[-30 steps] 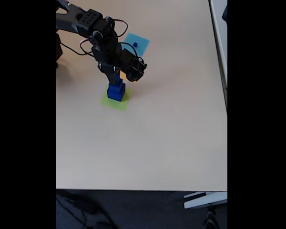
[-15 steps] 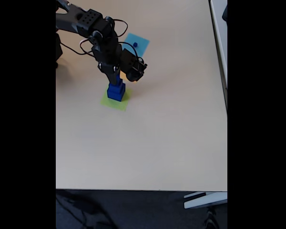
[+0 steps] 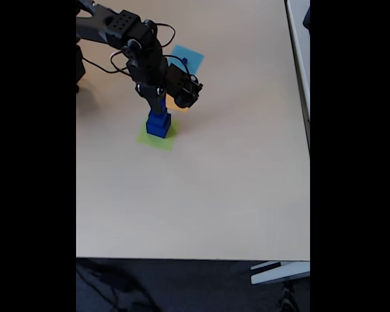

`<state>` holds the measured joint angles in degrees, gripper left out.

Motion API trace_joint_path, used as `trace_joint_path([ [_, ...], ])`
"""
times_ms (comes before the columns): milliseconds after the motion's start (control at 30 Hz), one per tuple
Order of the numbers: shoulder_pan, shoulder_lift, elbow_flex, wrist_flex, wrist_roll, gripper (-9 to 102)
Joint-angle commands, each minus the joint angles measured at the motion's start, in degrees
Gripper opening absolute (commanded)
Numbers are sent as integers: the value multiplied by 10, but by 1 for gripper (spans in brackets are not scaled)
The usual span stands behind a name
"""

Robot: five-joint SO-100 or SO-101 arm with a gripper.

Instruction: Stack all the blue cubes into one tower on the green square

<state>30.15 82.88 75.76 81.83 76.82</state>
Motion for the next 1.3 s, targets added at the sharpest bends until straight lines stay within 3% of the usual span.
trace_joint_path([
  [0, -4, 5, -40, -10, -1, 10],
  [1267, 3, 10, -35, -6, -17, 17],
])
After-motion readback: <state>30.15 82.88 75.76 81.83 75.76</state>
